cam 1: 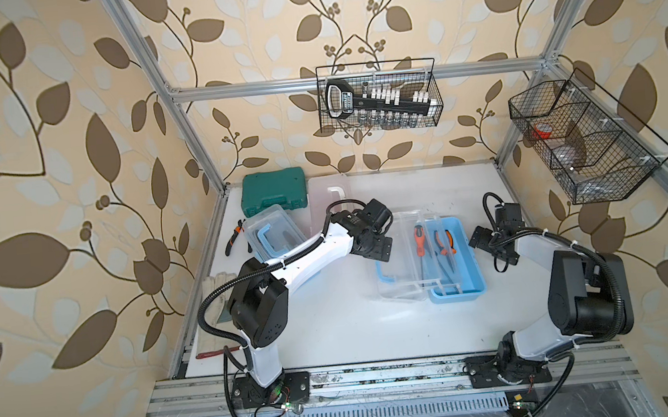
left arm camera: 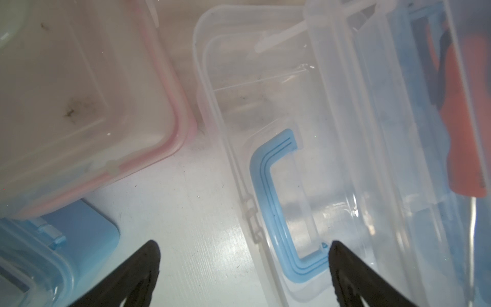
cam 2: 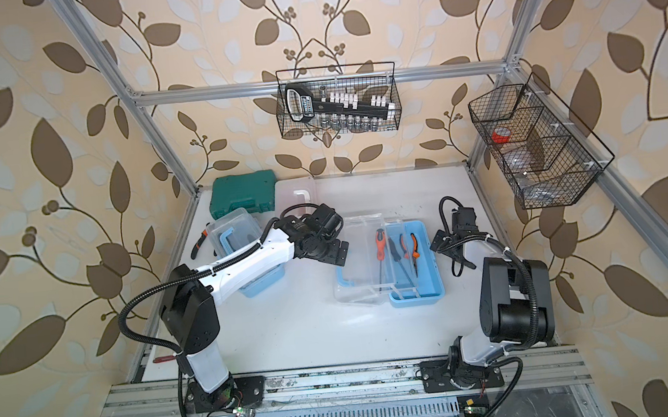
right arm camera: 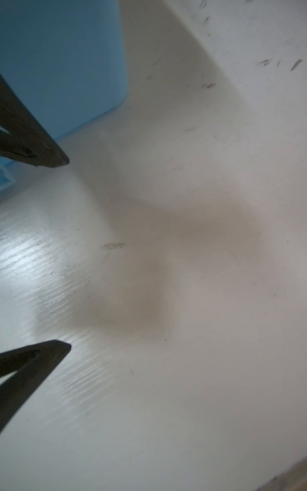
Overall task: Close toolboxes
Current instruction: Close the toolbox lid.
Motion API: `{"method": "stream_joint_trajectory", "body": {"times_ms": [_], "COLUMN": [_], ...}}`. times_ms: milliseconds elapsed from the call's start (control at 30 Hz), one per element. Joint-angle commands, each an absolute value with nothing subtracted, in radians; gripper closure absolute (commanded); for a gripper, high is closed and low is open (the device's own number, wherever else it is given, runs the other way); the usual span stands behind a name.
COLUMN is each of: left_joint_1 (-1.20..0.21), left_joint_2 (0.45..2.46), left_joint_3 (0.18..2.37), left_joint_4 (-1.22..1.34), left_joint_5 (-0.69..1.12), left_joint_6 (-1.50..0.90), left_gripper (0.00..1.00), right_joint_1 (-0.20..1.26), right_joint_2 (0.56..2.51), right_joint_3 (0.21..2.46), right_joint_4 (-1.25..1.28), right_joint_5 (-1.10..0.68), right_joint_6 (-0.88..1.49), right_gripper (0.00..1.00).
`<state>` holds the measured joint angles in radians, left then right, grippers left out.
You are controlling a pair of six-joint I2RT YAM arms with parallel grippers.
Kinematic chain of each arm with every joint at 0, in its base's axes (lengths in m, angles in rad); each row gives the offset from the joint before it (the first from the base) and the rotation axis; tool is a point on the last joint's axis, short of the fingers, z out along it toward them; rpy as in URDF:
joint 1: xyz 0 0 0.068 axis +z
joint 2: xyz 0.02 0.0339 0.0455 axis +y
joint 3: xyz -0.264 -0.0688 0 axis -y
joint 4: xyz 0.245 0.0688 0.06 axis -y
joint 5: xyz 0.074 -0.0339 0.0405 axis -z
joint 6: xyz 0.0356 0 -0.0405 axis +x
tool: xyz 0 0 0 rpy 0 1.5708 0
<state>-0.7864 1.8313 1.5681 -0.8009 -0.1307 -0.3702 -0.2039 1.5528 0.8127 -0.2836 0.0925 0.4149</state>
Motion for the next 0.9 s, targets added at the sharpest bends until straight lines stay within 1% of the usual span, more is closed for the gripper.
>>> {"method": "stream_joint_trajectory", "body": {"times_ms": [0, 333, 467, 633, 867], "left_joint_1": [-0.811, -0.854, -0.854, -0.859, -0.862], "left_joint_2": [1.848, 1.912, 1.897, 1.850, 1.826], "left_joint_3": [1.646, 1.844, 1.837, 1.772, 1.779], "left_joint_4": [-0.821, -0.933, -0.911, -0.793, -0.732], "left_joint_5": [-0.110, -0.127, -0.098, 0.010, 0.106], "left_joint_6": [-0.346, -0.292, -0.291, -0.296, -0.314], "left_gripper": [0.01, 0.01, 0.01, 0.01, 0.01], "right_joint_1": [-0.166, -0.157, -0.157, -0.155, -0.156], "right_joint_2": [1.585, 1.593, 1.597, 1.603, 1.609], "right_joint_3": [0.767, 0.764, 0.767, 0.768, 0.768], "right_joint_4": [-0.331, -0.317, -0.313, -0.309, -0.305], "right_joint_5": [0.016, -0.013, -0.024, -0.034, -0.046], "right_joint_6": [0.394, 0.391, 0.391, 0.392, 0.392], "right_gripper": [0.02, 0.02, 0.02, 0.02, 0.02]}}
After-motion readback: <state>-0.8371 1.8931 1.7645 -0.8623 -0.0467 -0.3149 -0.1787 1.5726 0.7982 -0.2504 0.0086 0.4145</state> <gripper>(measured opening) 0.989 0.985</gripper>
